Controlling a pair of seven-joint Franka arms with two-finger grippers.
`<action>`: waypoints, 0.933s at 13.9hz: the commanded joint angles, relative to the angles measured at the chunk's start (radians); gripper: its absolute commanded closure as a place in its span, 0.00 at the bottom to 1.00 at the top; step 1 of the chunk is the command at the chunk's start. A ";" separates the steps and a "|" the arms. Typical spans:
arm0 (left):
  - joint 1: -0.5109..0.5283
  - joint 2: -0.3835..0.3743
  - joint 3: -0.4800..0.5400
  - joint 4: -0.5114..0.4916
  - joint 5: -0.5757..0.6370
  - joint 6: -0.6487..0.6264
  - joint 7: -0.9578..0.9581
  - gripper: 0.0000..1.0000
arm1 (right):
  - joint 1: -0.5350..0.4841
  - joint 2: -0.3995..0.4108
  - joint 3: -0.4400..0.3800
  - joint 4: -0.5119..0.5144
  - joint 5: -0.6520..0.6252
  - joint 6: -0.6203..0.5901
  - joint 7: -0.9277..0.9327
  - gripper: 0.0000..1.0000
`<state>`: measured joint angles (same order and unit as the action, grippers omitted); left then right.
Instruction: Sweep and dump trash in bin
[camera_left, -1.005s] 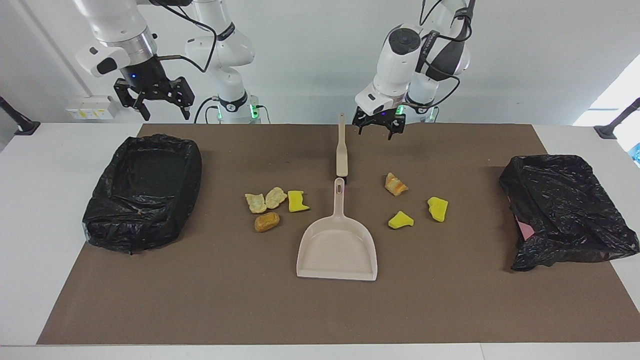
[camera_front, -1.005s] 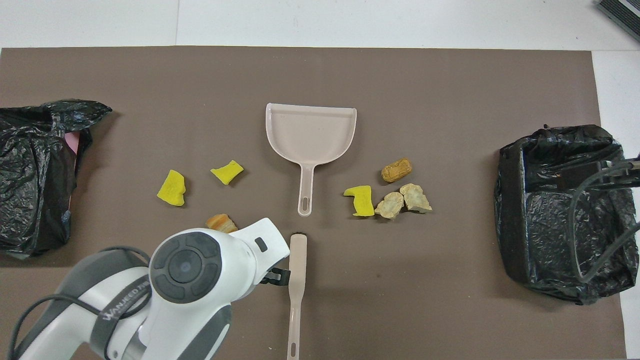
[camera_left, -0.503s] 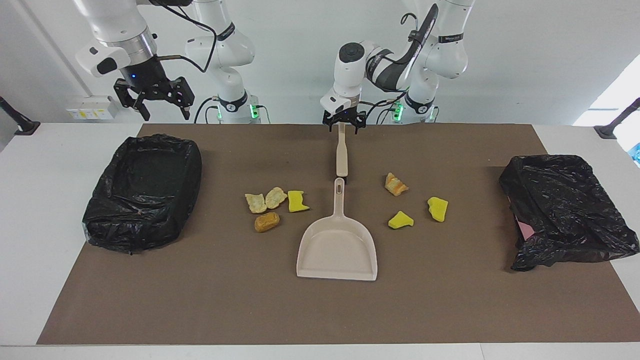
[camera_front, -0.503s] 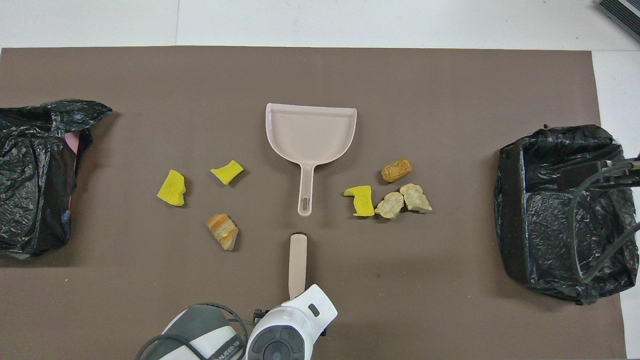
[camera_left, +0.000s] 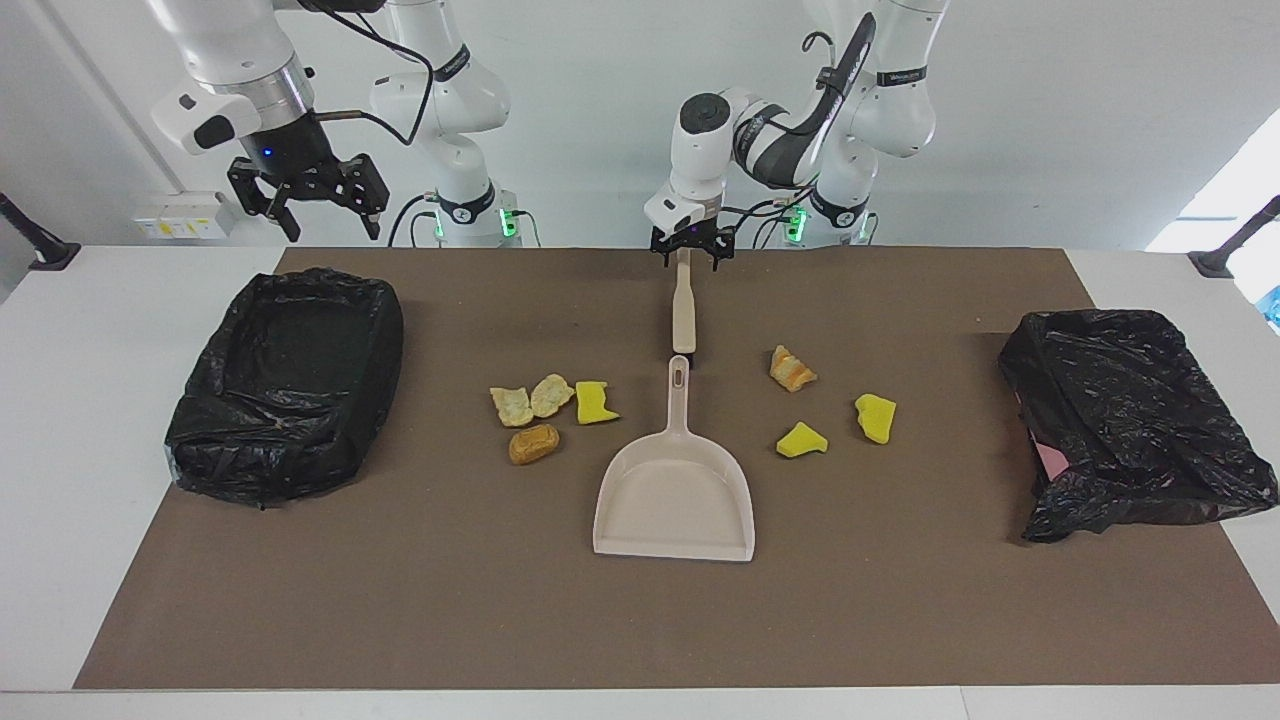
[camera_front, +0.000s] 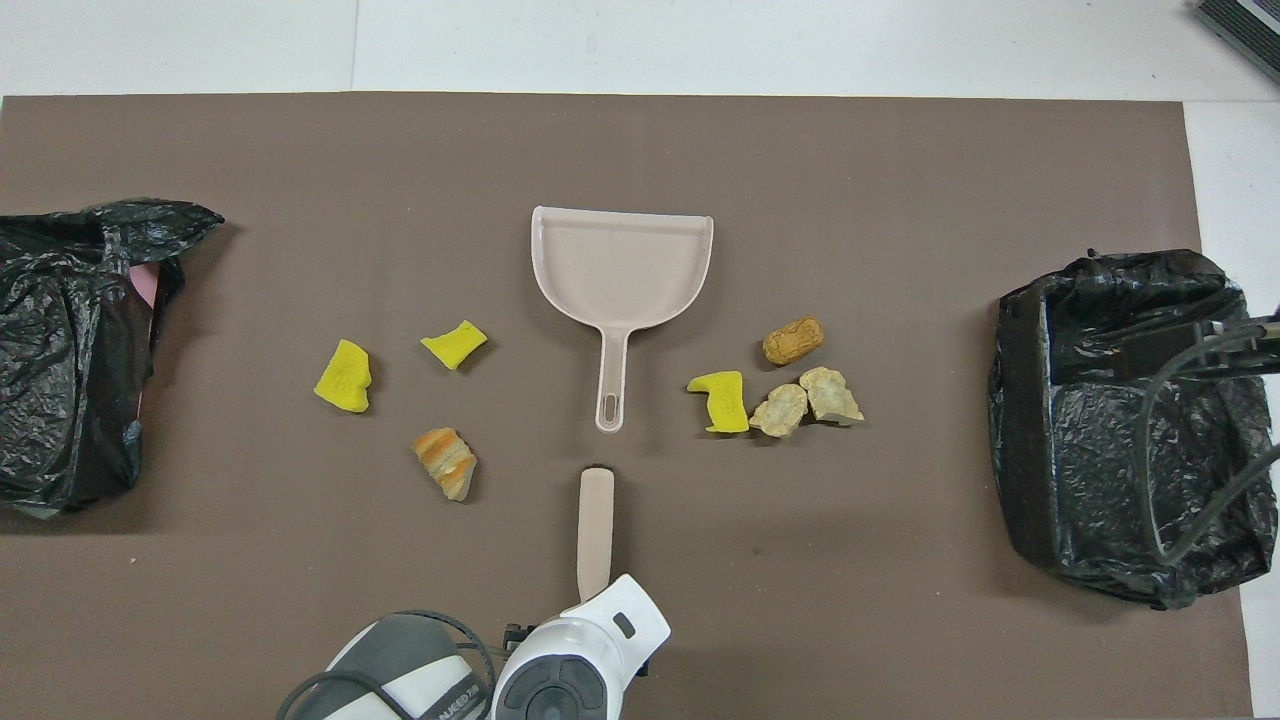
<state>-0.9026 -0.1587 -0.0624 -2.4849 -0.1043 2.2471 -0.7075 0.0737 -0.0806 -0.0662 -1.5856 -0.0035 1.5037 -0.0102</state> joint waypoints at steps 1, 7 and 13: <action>-0.024 -0.007 0.016 -0.020 -0.006 0.026 -0.013 0.53 | -0.005 -0.024 0.003 -0.033 -0.004 0.030 -0.027 0.00; 0.008 0.011 0.019 0.003 -0.006 0.010 0.000 1.00 | -0.005 -0.024 0.003 -0.033 -0.004 0.029 -0.027 0.00; 0.174 -0.021 0.027 0.132 0.023 -0.187 0.002 1.00 | 0.029 -0.025 0.009 -0.051 -0.001 0.045 -0.005 0.00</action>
<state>-0.7836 -0.1592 -0.0313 -2.4029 -0.0997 2.1314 -0.7070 0.0908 -0.0813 -0.0624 -1.5968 -0.0034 1.5062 -0.0102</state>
